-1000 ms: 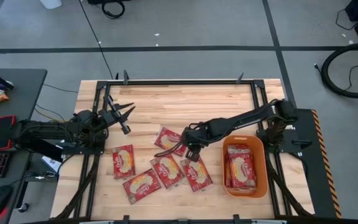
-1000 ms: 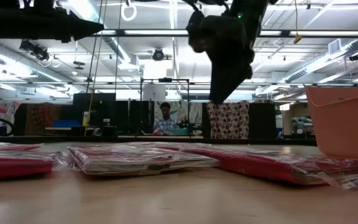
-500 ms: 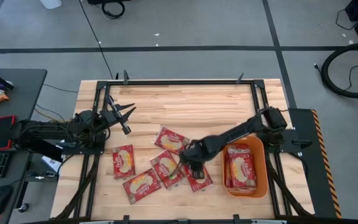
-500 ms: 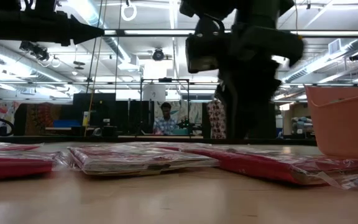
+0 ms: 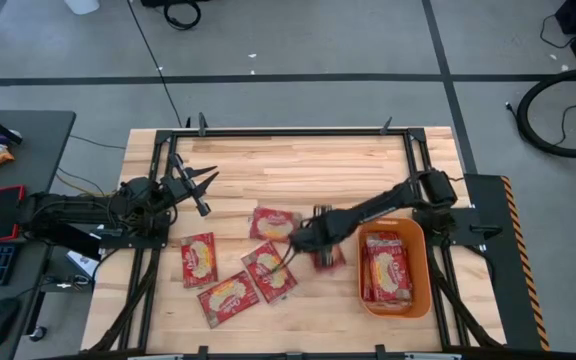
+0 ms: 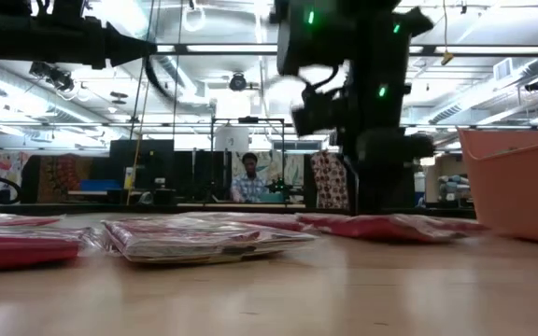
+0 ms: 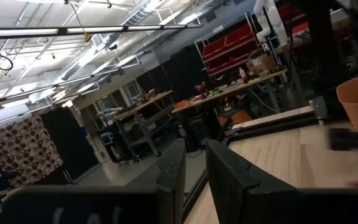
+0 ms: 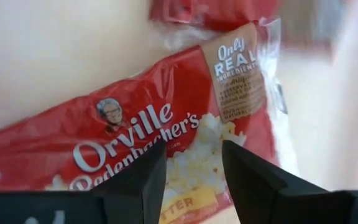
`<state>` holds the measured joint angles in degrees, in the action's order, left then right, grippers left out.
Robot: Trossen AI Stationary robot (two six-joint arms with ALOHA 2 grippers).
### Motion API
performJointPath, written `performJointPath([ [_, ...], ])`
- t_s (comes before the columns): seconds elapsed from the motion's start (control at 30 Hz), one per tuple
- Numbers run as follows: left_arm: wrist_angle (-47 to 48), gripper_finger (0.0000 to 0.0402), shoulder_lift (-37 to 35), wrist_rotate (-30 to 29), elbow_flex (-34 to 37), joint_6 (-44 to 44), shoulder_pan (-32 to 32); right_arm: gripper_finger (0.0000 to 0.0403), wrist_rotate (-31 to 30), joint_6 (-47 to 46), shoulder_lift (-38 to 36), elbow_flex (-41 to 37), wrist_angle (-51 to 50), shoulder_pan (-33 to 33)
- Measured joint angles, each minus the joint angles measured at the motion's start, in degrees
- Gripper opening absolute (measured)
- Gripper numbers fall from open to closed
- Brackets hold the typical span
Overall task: Sort popcorn bags into baskets
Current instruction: Put the red popcorn bag into the orange bin
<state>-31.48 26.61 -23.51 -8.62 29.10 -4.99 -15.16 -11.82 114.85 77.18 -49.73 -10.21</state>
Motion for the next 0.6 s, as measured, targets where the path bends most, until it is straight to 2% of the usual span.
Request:
performJointPath([
  [0.1,0.0,0.0068,0.0,0.0,0.0,0.1,0.0,0.0162,-6.2,1.9,0.2,-0.2,-3.6,3.6],
  [0.27,0.0,0.0068,0.0,0.0,0.0,0.1,0.0,0.0162,-11.6,5.7,0.4,-0.3,-5.5,9.4],
  [0.43,0.1,0.0068,0.0,0.0,0.0,0.2,0.0,0.0162,-12.0,6.6,0.4,0.8,-9.5,12.9],
  [0.6,0.0,0.0068,0.0,0.0,0.0,0.2,0.0,0.0162,-12.3,1.7,0.4,5.9,-16.4,13.3],
])
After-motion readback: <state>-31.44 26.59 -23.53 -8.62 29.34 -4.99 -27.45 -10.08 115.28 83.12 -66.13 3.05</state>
